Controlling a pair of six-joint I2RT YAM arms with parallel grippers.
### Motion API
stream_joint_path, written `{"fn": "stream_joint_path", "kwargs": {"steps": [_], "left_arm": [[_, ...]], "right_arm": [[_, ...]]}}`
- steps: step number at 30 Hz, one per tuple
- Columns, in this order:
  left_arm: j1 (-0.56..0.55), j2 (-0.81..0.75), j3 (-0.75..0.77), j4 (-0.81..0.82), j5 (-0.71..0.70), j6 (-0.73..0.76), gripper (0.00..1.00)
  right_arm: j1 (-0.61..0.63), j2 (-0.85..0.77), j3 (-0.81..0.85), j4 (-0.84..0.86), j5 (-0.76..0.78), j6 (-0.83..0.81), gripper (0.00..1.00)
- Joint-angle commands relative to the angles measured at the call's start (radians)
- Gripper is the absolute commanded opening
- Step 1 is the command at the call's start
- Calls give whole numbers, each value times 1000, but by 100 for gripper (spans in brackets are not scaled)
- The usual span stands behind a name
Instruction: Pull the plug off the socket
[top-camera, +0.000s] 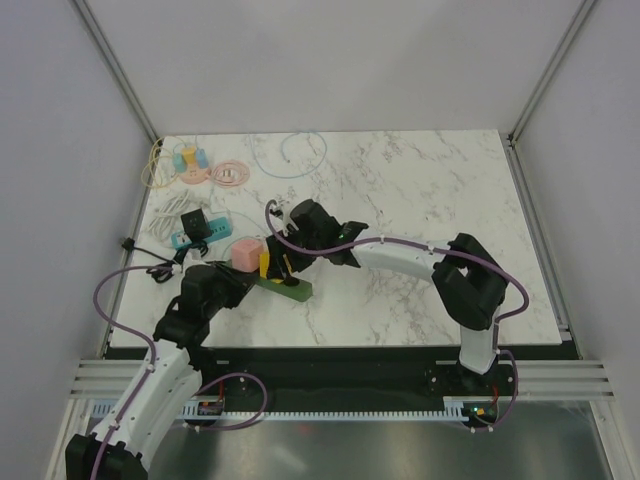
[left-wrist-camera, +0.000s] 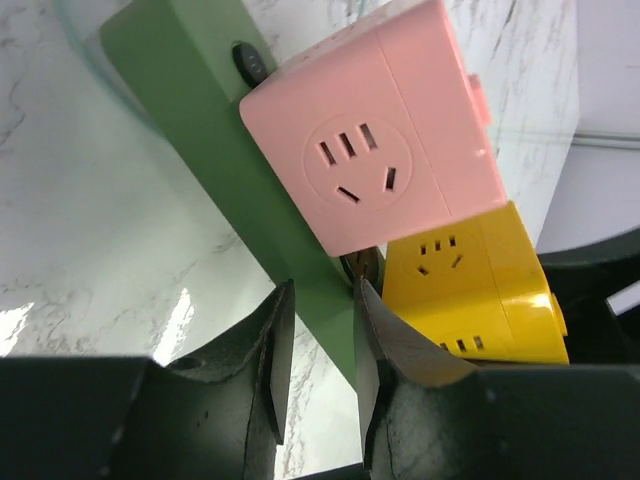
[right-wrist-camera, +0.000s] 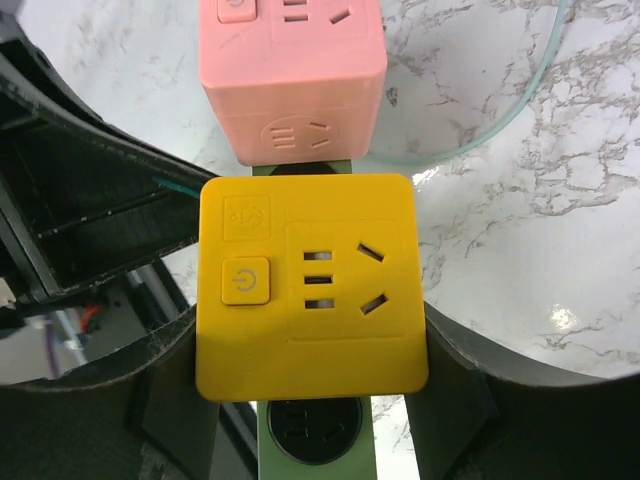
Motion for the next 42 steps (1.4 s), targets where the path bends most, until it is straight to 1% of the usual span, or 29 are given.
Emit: {"fn": "stream_joint_path", "kwargs": {"steps": [1,5,7,8,9,11,12,13,14,15,17,18,19,21,22,25,29,34,37,42], "left_arm": [[-5,2,-28,-156,-22,87,2],[-5,-7,-25,-154,-2,92,2],[-5,-29,-16,-153,27,104,2],[-5,-50,-6,-153,42,112,2],[-5,-103,-1,-156,62,113,2],[-5,-173,14,-176,62,92,2],[-5,-238,19,-202,59,81,12],[-5,-263,24,-211,58,57,21],[-5,-303,25,-220,58,46,40],[-5,-314,27,-222,56,38,48],[-5,-316,37,-222,58,26,60],[-5,-308,41,-220,58,26,69],[-3,-279,47,-211,56,29,73],[-5,-242,47,-191,73,37,76],[-5,-201,44,-170,81,37,76],[-5,-146,19,-90,127,25,77],[-5,-130,5,-17,153,20,78],[-5,-173,19,-42,150,29,76],[-5,-231,2,-58,125,6,79],[-5,-185,4,-55,96,-15,80]], "right_arm": [[-135,-24,128,162,-38,157,0],[-132,-7,145,162,-87,175,0],[-124,-17,111,162,-83,157,0],[-123,-24,90,160,-78,153,0],[-123,-34,42,204,-78,151,0],[-123,-62,-2,228,-72,143,0],[-124,-73,-42,248,-72,142,0],[-124,-91,-59,255,-81,139,0],[-124,-99,-93,275,-84,137,0],[-124,-108,-108,288,-92,137,0],[-123,-134,-156,323,-106,143,0],[-124,-142,-167,331,-110,143,0],[-124,-155,-180,343,-121,148,0],[-124,-166,-214,381,-129,169,0],[-124,-174,-223,393,-135,178,0],[-123,-183,-251,432,-150,206,0],[-114,-179,-260,452,-159,215,0],[-109,-175,-273,452,-161,212,0],[-103,-182,-279,455,-164,212,0],[-80,-200,-286,453,-164,215,0]]}}
